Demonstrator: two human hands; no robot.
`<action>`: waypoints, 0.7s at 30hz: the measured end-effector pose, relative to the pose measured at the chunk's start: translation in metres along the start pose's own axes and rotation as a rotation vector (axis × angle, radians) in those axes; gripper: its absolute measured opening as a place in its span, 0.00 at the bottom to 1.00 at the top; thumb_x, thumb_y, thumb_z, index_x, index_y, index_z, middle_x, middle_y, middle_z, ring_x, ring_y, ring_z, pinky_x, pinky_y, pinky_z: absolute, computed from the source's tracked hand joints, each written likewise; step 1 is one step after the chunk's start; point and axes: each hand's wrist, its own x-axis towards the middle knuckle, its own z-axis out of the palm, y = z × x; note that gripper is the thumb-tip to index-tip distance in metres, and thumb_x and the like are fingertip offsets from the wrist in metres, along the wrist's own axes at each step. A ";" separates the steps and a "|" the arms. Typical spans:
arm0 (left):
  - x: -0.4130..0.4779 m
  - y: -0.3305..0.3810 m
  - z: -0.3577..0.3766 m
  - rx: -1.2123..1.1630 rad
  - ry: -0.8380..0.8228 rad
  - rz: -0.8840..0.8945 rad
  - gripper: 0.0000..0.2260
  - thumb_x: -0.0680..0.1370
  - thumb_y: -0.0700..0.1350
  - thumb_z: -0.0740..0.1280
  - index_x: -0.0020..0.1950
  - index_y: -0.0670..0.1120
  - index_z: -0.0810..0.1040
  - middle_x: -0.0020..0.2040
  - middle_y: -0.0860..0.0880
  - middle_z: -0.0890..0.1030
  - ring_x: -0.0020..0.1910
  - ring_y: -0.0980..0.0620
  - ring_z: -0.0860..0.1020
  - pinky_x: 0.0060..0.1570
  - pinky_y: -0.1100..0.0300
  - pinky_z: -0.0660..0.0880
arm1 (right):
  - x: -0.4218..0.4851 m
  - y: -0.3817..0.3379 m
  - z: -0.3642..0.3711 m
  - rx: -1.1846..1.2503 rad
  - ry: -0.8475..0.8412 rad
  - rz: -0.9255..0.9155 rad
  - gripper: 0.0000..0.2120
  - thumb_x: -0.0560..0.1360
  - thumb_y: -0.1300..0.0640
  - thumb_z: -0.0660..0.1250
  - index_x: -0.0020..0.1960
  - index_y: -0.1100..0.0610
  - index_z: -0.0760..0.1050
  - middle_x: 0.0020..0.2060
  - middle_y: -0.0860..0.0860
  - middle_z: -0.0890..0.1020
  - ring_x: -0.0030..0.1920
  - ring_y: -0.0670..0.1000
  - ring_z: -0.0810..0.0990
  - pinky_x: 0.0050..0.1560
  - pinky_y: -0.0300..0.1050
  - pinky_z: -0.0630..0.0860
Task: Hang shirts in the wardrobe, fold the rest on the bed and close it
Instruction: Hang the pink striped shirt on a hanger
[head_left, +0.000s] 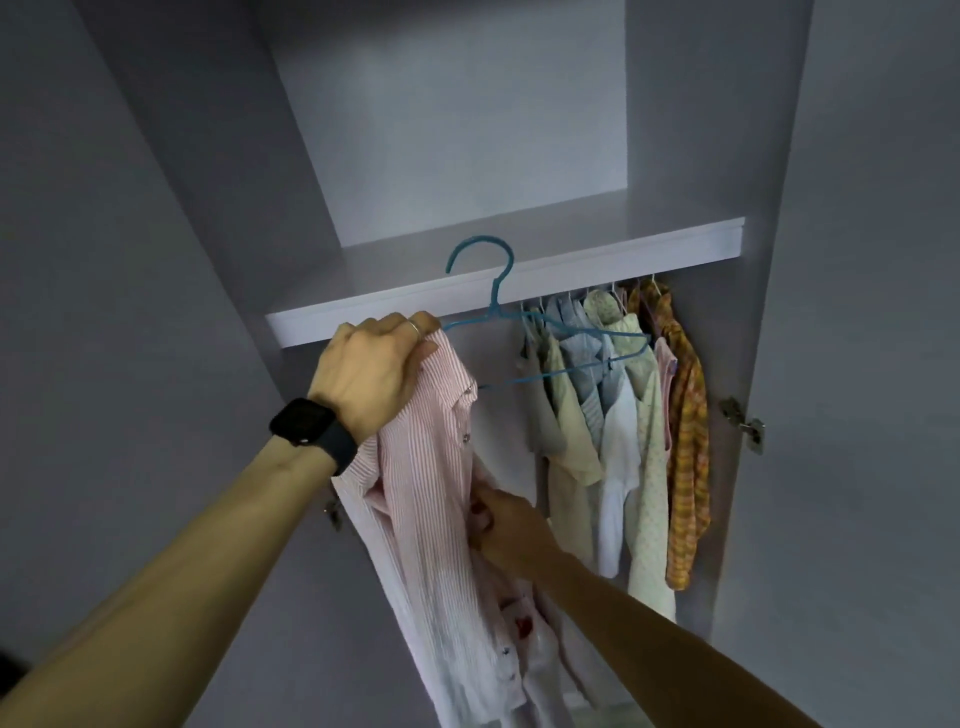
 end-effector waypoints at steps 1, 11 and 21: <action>-0.004 -0.003 -0.002 0.014 -0.001 -0.014 0.12 0.83 0.46 0.60 0.65 0.47 0.76 0.51 0.45 0.82 0.49 0.38 0.79 0.53 0.45 0.74 | 0.002 -0.005 0.005 -0.010 0.029 -0.026 0.08 0.75 0.56 0.65 0.53 0.54 0.78 0.41 0.48 0.81 0.42 0.52 0.80 0.45 0.47 0.79; -0.057 -0.050 0.004 -0.034 -0.093 -0.076 0.10 0.84 0.46 0.60 0.61 0.44 0.76 0.47 0.44 0.82 0.46 0.39 0.81 0.47 0.47 0.77 | 0.013 0.025 -0.048 0.292 0.354 0.233 0.04 0.82 0.59 0.62 0.48 0.57 0.71 0.40 0.56 0.79 0.43 0.55 0.76 0.42 0.46 0.66; -0.048 -0.062 0.035 -0.095 -0.104 -0.144 0.10 0.83 0.46 0.60 0.62 0.44 0.74 0.49 0.42 0.82 0.46 0.38 0.81 0.48 0.47 0.77 | -0.019 0.044 -0.098 -0.256 0.250 -0.129 0.23 0.77 0.41 0.67 0.67 0.50 0.68 0.61 0.48 0.71 0.50 0.53 0.78 0.48 0.51 0.75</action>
